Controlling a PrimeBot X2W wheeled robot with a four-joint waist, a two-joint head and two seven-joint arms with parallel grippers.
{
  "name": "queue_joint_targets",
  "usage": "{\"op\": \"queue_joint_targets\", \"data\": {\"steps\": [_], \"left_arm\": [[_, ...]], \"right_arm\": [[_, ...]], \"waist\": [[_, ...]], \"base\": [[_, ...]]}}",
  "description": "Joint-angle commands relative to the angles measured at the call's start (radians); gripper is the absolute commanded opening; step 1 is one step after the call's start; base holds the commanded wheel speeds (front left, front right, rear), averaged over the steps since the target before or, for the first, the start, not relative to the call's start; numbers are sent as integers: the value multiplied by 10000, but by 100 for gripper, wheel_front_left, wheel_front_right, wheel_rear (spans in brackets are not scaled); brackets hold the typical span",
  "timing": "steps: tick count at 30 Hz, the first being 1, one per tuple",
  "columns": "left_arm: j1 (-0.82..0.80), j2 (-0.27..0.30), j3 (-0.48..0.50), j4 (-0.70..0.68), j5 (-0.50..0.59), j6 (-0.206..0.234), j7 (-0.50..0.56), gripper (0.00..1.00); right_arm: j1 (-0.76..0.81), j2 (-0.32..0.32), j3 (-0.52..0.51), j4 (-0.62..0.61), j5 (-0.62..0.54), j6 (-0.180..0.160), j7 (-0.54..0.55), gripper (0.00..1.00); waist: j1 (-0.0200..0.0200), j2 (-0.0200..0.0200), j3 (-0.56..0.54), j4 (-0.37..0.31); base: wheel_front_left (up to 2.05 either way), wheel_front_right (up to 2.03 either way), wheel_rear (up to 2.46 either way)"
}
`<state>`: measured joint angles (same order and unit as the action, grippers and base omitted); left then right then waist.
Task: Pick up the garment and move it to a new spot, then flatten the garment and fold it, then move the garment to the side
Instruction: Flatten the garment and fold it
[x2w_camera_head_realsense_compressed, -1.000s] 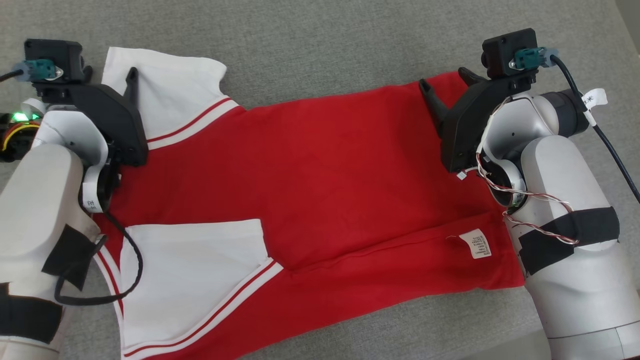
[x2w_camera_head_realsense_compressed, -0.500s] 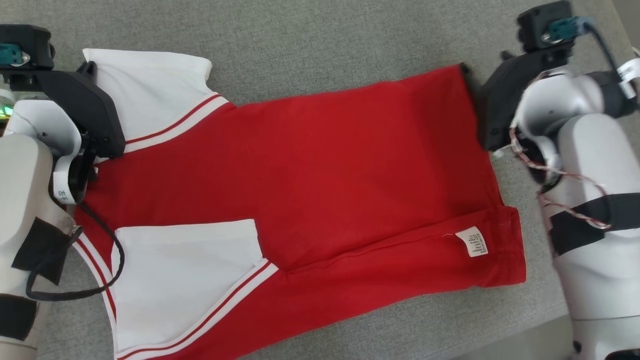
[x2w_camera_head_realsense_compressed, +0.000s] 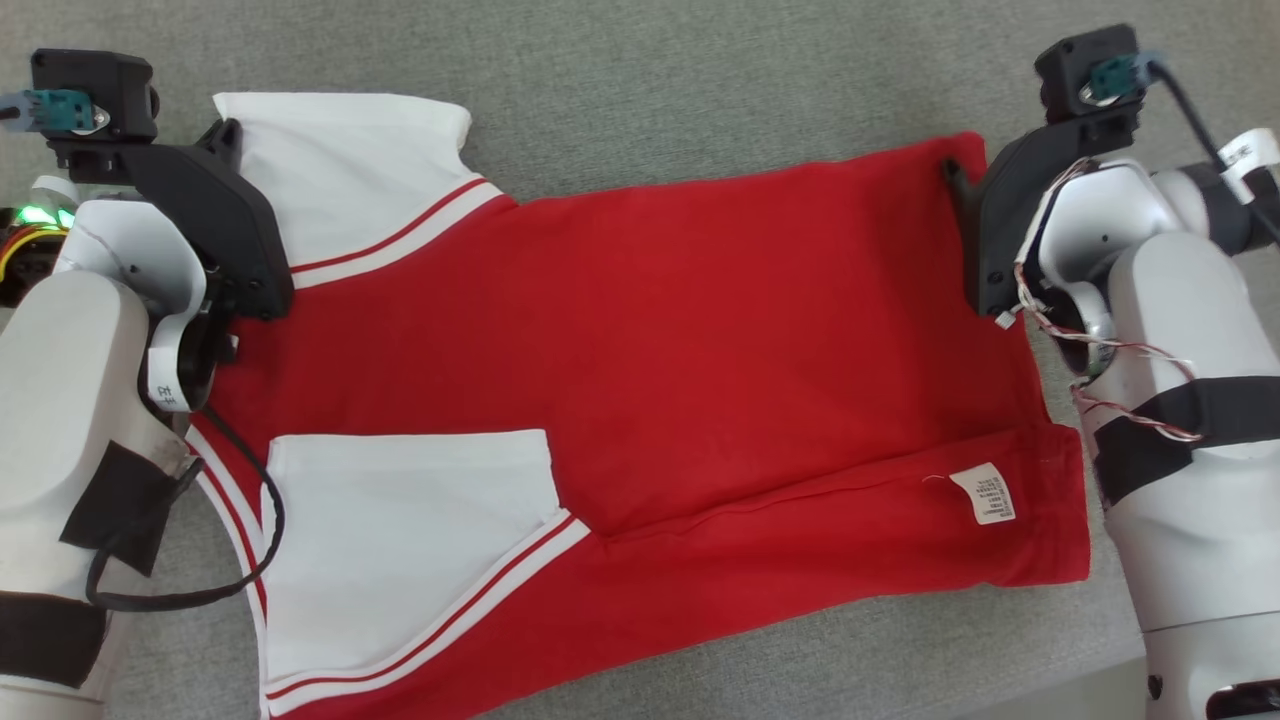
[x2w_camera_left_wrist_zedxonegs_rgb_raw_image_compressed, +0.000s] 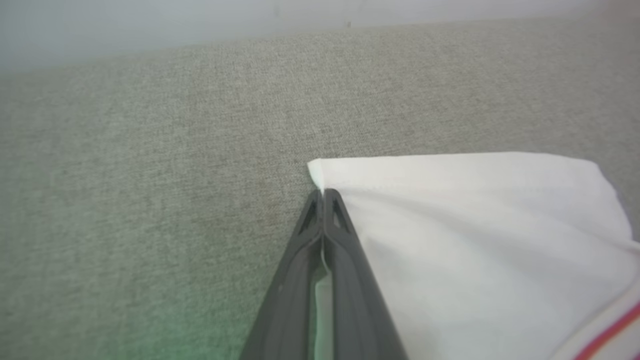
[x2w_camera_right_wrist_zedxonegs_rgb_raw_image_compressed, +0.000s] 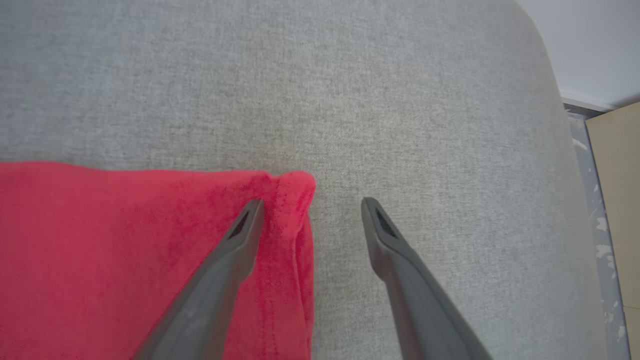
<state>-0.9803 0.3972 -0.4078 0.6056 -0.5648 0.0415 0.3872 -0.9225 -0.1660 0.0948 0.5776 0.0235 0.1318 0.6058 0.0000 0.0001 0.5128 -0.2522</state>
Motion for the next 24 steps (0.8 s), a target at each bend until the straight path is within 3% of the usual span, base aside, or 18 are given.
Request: {"op": "queue_joint_targets", "data": {"steps": [1,8,9,10,11,12,24], "left_arm": [[364,-28,-65,97,-107,29,40,0],[356,-123,-147,3,-200,-68,-53,0],[369,-149,-155,-22,-213,-98,-114,0],[390,-199,-148,-53,-245,-131,-222,0],[377,-244,-106,-88,-294,-174,-335,0],[350,-327,-11,-119,-384,-247,-495,0],[305,-508,299,110,-455,-404,-2444,0]], "right_arm": [[-48,32,-82,123,-141,-26,-101,100],[-58,600,-681,1308,-443,-9,-312,100],[-79,622,-744,1432,-503,-9,-309,47],[-107,612,-964,1528,-611,-10,-371,35],[-133,618,-1131,1600,-731,-10,-430,5],[-160,650,-1286,1686,-776,-13,-445,0],[-578,1020,-2813,1940,-1786,-27,-1670,0]], "waist": [[0,-1,28,46],[0,-1,94,238],[0,-1,88,267],[0,-1,68,304],[0,-1,43,335],[0,-1,15,365],[0,-1,-371,571]], "base": [[0,0,0],[0,0,0],[0,0,0],[0,0,0],[0,0,0],[0,0,0],[0,0,0]]}}
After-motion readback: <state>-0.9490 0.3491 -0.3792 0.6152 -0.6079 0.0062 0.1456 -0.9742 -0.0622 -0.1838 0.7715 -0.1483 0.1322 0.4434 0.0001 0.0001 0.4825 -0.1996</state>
